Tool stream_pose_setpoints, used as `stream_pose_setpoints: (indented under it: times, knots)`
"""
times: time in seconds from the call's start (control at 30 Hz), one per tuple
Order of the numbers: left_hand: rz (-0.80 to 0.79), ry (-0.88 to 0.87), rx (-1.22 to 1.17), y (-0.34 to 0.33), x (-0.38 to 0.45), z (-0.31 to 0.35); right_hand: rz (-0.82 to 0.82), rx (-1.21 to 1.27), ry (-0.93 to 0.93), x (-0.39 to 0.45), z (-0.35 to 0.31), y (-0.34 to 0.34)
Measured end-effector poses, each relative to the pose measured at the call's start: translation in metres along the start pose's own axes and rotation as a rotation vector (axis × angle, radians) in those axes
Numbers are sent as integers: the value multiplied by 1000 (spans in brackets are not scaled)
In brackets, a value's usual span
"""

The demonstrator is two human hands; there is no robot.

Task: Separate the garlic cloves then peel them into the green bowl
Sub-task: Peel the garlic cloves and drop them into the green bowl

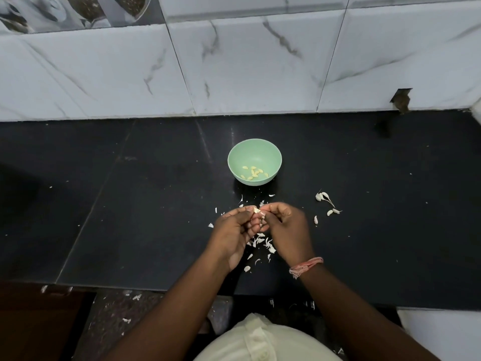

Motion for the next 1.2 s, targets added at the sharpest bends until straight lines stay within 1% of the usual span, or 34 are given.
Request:
stream_pose_setpoints:
  times: [0.17, 0.37, 0.43, 0.6, 0.7, 0.83, 1.0, 1.1, 1.2]
  knots:
    - [-74, 81, -6, -1, 0, 3, -14, 26, -28, 1, 0, 1]
    - [-106, 82, -13, -4, -1, 2, -3, 39, -22, 3, -3, 4]
    - [-99, 78, -24, -4, -1, 2, 17, 21, -11, 3, -3, 4]
    - [-93, 48, -38, -3, -1, 1, 40, -119, 61, 6, -1, 7]
    - [-85, 14, 20, -5, -2, 2, 35, -161, 103, 6, -3, 7]
    - [-83, 9, 25, -5, -1, 2, 67, -100, 58, 8, 0, 9]
    - [-61, 39, -77, -1, 0, -3, 141, -57, 53, 9, 0, 18]
    - [-39, 55, -108, 0, 0, -5, 138, -51, 52, 8, 1, 19]
    - [-15, 68, -118, 1, -1, -8, 106, -116, 78, 7, 0, 17]
Point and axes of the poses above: each hand's wrist, its own x-axis towards the middle knuckle, its own y-axis out of the back of the hand, z = x × y, the point moved 5 cm from there along x, towards the middle knuckle, and after that the axes turned 1 degree about -y, right-handed, at the moved point
